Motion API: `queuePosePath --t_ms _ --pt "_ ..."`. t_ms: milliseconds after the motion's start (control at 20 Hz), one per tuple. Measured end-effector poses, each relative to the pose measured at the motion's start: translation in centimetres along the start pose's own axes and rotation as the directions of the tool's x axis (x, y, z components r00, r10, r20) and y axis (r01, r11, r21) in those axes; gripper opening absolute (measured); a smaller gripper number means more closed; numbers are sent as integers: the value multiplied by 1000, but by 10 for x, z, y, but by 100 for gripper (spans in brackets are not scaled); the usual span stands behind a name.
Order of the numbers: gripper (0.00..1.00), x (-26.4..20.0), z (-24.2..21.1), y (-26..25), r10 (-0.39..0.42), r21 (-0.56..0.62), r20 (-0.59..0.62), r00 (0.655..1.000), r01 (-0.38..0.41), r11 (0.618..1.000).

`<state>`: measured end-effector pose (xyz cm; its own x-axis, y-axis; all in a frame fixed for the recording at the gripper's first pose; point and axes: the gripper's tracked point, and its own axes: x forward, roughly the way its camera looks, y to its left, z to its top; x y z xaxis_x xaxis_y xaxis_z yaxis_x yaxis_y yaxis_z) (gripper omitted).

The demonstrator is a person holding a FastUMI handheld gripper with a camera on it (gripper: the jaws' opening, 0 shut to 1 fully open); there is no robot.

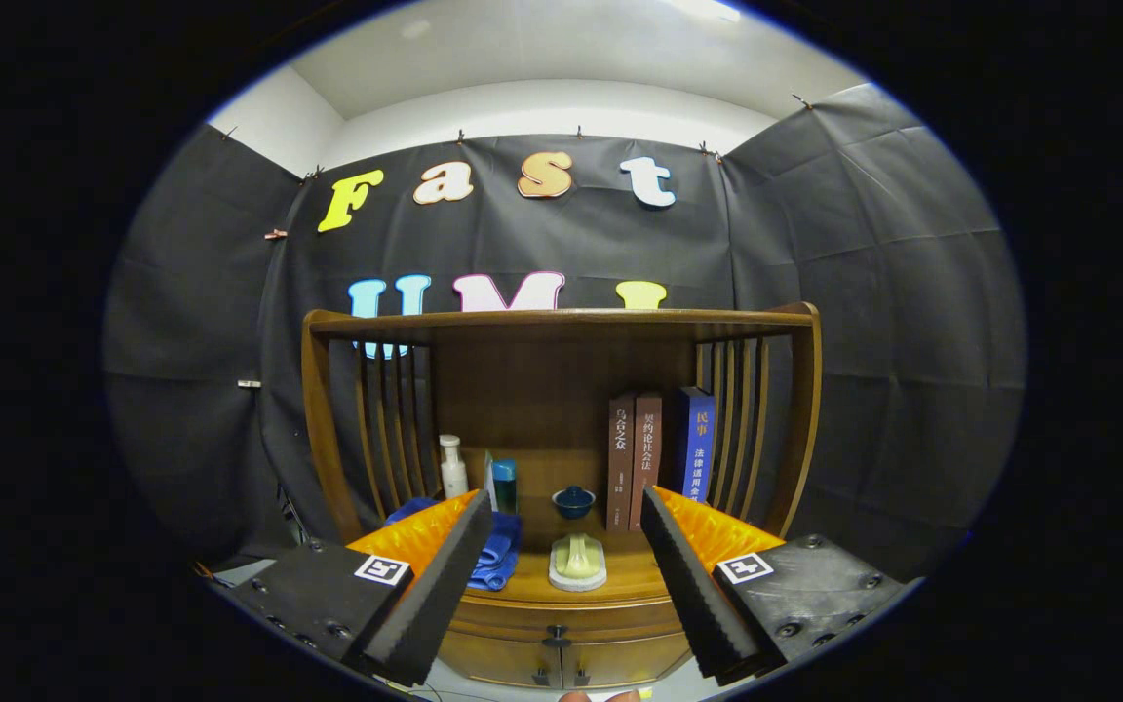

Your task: Pull open the drawer, take out the items inside it, and place them on the countertop above the cabinet.

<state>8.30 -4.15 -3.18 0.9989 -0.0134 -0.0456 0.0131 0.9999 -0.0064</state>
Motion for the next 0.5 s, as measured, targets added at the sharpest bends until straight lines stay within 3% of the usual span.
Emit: queuePosePath --t_ms 500 --pt "99 0 -7 -14 -13 -8 -7 1000 13 1000"
